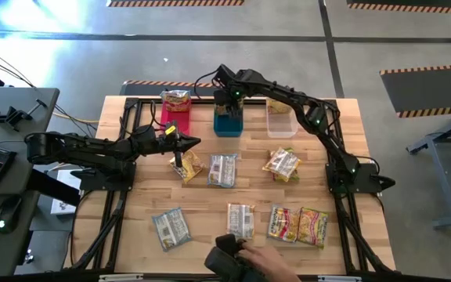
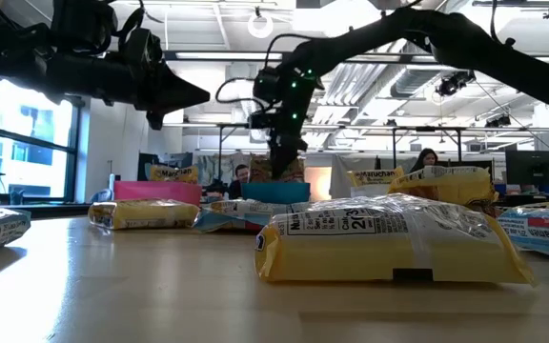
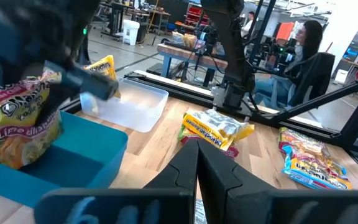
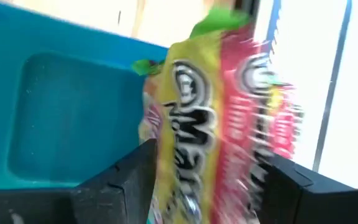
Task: Sort Maruchan noodles
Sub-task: Put the bottom left green noodle pack into the blue bin
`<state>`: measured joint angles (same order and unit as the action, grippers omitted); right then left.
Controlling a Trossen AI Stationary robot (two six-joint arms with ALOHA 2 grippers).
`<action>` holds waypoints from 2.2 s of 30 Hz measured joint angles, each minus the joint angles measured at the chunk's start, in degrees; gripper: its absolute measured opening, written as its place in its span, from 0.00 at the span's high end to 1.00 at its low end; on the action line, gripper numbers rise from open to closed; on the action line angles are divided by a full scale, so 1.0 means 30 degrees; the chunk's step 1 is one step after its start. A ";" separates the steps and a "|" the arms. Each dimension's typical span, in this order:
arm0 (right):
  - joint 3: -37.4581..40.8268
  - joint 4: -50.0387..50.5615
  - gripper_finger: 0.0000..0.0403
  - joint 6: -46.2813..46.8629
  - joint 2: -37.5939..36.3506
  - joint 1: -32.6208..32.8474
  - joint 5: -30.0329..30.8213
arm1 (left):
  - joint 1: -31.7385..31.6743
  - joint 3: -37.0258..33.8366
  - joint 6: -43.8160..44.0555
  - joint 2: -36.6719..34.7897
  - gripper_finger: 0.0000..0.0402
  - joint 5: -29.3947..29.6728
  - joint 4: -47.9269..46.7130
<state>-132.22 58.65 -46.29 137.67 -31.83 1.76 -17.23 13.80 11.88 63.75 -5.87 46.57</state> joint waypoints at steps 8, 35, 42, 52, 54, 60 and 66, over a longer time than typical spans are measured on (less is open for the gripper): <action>-0.0003 0.0448 0.48 0.1432 -0.1541 -0.0275 -0.0337 | 0.0007 0.0000 0.0015 0.0000 1.00 0.0001 -0.0007; 0.0007 0.1100 0.98 0.3515 0.1121 0.0956 -0.2807 | 0.0007 0.0000 0.0168 -0.0002 1.00 0.0007 -0.0148; -0.0002 0.0124 0.99 0.5223 0.1223 0.1078 -0.1227 | 0.0007 0.0000 0.0146 -0.0001 1.00 0.0015 -0.0175; -0.0031 0.0616 1.00 0.5799 0.0937 0.1297 -0.2382 | 0.0007 0.0000 0.0146 0.0000 1.00 0.0047 -0.0317; -0.0036 0.1179 1.00 0.5787 0.1118 0.1344 -0.2593 | 0.0007 0.0000 0.0146 -0.0007 1.00 0.0172 -0.0488; -0.0007 0.0599 1.00 0.5838 0.1903 0.1751 -0.1152 | 0.0007 0.0000 0.0143 -0.0007 1.00 0.0525 -0.0819; 0.0007 -0.0097 1.00 0.6918 0.2218 0.1814 0.0070 | 0.0007 0.0000 0.0141 -0.0007 1.00 0.0546 -0.1006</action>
<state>-132.20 58.36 -25.53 144.32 -26.39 1.97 -17.21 13.80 12.30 63.72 -4.23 43.55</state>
